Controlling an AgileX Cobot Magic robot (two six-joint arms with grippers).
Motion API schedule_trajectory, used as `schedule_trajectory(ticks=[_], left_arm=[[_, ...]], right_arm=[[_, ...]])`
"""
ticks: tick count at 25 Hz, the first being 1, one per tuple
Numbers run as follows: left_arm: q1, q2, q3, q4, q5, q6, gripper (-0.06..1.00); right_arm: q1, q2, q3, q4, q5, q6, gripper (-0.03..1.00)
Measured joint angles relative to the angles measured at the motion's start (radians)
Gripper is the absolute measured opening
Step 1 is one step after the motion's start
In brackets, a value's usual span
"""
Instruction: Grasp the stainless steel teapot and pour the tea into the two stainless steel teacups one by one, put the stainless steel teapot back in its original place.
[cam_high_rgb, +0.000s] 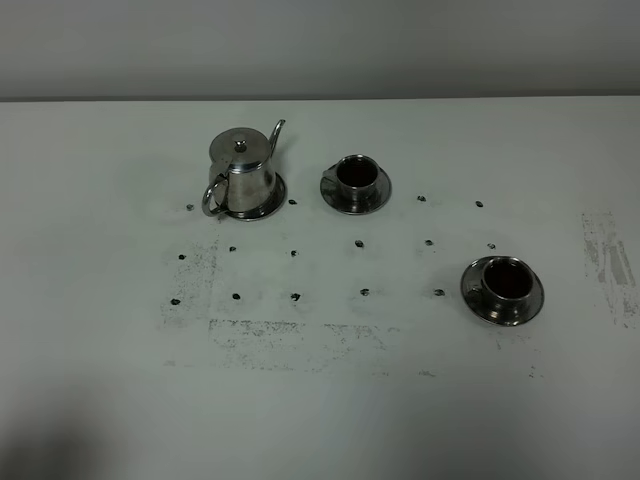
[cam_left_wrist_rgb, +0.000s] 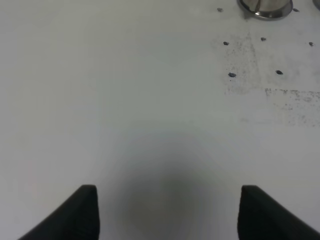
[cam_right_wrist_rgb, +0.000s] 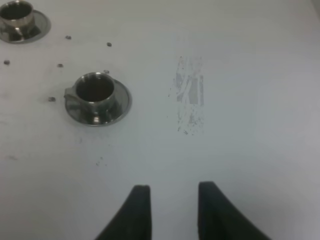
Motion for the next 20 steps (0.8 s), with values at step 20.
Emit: schedule_trajectory(ticks=[20], left_arm=[[0.000,0.000,0.000,0.000,0.000,0.000,0.57]], right_arm=[[0.000,0.000,0.000,0.000,0.000,0.000,0.23]])
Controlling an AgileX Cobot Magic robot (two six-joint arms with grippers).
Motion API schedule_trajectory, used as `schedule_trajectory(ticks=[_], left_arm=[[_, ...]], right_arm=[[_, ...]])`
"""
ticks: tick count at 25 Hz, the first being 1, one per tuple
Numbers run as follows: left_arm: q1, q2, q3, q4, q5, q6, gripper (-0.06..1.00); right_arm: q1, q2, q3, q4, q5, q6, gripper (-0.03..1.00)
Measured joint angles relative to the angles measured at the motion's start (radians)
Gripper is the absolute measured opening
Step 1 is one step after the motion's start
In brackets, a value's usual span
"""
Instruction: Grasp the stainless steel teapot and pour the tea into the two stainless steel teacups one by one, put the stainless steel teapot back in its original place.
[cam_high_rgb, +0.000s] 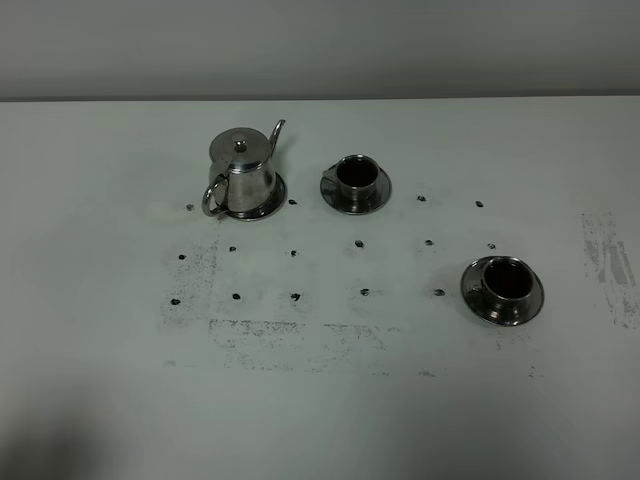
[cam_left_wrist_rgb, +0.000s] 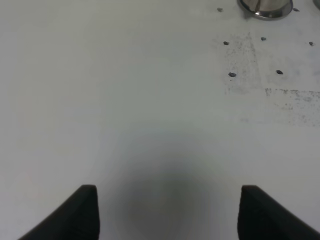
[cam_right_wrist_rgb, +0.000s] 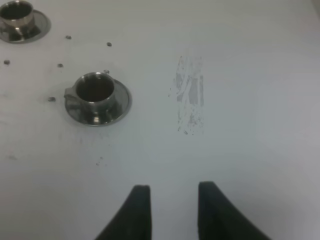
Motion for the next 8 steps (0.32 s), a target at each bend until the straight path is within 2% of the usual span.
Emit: schedule_trajectory(ticks=[8], left_arm=[[0.000,0.000,0.000,0.000,0.000,0.000,0.57]], right_arm=[[0.000,0.000,0.000,0.000,0.000,0.000,0.23]])
